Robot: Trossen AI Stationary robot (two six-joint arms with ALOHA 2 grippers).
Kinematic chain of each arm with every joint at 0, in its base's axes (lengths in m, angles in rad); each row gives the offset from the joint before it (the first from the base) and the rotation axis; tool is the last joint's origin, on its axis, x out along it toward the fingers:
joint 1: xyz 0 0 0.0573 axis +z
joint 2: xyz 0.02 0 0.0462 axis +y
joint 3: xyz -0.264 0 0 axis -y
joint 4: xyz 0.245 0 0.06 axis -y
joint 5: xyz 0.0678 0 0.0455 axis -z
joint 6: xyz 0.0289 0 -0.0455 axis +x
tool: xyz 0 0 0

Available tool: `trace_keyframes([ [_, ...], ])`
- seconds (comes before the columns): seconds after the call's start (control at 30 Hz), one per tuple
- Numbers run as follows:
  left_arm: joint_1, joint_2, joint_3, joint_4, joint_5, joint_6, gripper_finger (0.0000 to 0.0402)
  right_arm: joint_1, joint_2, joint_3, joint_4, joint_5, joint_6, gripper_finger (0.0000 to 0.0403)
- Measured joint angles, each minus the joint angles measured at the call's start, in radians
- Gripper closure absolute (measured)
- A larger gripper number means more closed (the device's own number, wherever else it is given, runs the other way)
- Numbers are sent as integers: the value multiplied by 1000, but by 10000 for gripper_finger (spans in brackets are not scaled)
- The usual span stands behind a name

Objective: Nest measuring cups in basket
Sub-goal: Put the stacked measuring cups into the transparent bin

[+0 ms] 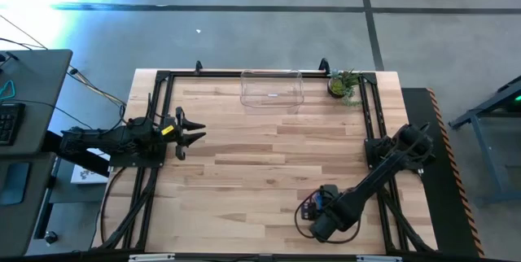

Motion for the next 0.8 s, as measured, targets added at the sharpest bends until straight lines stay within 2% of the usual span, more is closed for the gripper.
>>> trace_keyframes([
  [0.47, 0, 0, 0, 0, 0, 0, 284, -15, 0, 0, 3, 0, -1, 238],
  [0.8, 0, 0, 0, 0, 0, 0, 284, -15, 0, 0, 0, -8, -4, 255],
])
